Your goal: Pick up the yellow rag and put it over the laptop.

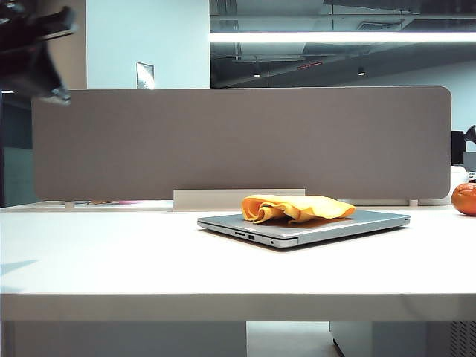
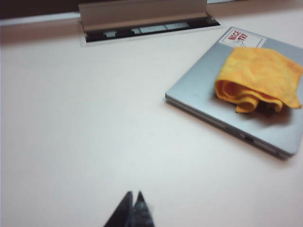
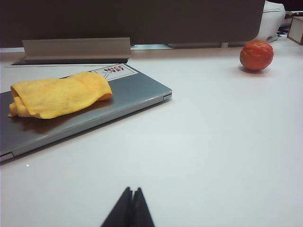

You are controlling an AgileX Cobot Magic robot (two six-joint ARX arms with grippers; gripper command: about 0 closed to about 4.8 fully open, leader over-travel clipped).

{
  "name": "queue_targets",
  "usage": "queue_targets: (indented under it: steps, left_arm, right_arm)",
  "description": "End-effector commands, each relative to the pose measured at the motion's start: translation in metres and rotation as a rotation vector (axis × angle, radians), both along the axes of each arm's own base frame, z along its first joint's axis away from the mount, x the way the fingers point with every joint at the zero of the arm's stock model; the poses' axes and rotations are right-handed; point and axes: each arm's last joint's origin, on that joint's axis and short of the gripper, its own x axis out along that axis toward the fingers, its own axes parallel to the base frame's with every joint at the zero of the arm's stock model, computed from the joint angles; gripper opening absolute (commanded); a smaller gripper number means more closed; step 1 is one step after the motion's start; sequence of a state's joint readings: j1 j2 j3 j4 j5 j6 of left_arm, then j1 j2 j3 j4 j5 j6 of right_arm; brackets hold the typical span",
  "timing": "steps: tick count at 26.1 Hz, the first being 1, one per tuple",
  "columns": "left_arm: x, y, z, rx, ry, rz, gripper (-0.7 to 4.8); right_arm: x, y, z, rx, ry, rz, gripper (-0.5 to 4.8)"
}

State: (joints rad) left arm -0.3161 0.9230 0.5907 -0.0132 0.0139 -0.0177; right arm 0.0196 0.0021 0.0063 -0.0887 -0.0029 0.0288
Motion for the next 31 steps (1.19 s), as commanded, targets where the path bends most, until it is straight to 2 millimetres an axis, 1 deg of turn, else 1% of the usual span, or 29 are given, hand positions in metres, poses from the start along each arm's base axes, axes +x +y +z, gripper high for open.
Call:
queue_targets:
  steps: [1, 4, 6, 14, 16, 19, 20, 24, 29, 31]
  left_arm:
    - [-0.014, 0.004, -0.004, -0.047, -0.05, 0.002, -0.06]
    - [-0.023, 0.007, -0.005, -0.078, -0.073, -0.006, -0.06]
    - [-0.028, 0.007, -0.001, -0.117, -0.079, -0.055, -0.06]
    - [-0.029, 0.007, 0.0, -0.1, -0.09, -0.057, -0.06]
    - [-0.028, 0.008, -0.002, -0.057, -0.102, -0.027, -0.06]
    - [-0.028, 0.011, -0.007, -0.02, -0.105, 0.073, -0.06]
    - [-0.028, 0.014, -0.009, -0.011, -0.108, 0.111, -0.06]
    - [-0.035, 0.027, -0.02, -0.012, -0.111, 0.168, -0.06]
    - [-0.047, 0.044, -0.035, -0.014, -0.137, 0.264, -0.06]
    - [-0.057, 0.052, -0.042, -0.021, -0.175, 0.31, -0.06]
  right_arm:
    - [0.0, 0.0, 0.0, -0.004, -0.008, 0.0, -0.05]
    - [0.0, 0.0, 0.0, -0.004, -0.008, -0.001, -0.05]
    - [0.0, 0.0, 0.0, -0.004, -0.008, 0.0, -0.05]
    - [0.0, 0.0, 0.0, -0.004, -0.008, -0.001, -0.05]
    - [0.0, 0.0, 0.0, -0.004, -0.008, -0.001, -0.05]
    - [0.0, 0.0, 0.0, -0.004, -0.008, -0.001, -0.05]
    - [0.0, 0.0, 0.0, -0.004, -0.008, -0.002, -0.05]
    - [0.0, 0.0, 0.0, -0.004, -0.007, -0.001, -0.05]
    - [0.0, 0.0, 0.0, -0.004, -0.007, -0.002, -0.05]
    - [0.0, 0.0, 0.0, -0.004, -0.008, -0.002, -0.05]
